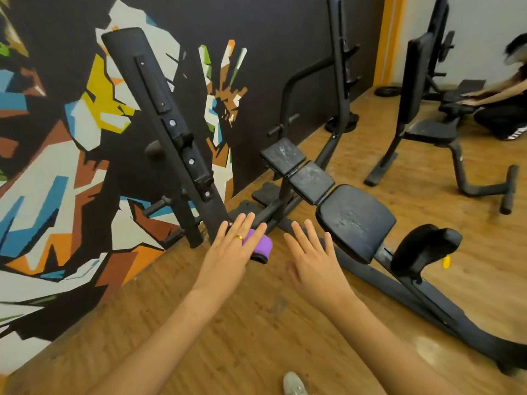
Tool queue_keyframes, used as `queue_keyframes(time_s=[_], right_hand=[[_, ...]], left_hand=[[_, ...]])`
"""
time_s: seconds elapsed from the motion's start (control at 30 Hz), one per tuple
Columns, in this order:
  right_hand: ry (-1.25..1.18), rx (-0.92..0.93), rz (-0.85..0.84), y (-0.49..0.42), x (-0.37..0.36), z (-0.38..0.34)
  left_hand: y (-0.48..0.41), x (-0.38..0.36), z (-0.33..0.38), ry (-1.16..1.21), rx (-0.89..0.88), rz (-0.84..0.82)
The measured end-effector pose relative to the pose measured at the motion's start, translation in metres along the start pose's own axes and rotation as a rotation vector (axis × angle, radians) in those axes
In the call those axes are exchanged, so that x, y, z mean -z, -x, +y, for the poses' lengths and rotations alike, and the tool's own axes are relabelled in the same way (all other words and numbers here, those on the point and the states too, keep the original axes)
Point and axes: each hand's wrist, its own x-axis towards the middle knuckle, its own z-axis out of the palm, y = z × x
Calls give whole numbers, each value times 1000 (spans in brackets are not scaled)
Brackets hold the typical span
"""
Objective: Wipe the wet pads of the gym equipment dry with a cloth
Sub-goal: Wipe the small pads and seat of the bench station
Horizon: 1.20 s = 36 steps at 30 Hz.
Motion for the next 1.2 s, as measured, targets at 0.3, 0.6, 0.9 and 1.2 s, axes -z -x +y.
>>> queue_keyframes(time_s=[0.3, 0.6, 0.9, 1.2], right_hand=[[-131, -75, -47, -211, -29, 108], [-184, -120, -133, -386, -105, 231], [-189, -99, -271, -569, -155, 345], [-225, -182, -340, -667, -247, 373]], left_hand=[[-241, -73, -66, 61, -34, -12], [-452, -174, -124, 77, -2, -160], [-626, -260, -172, 75, 43, -264], [-722, -357, -228, 38, -49, -338]])
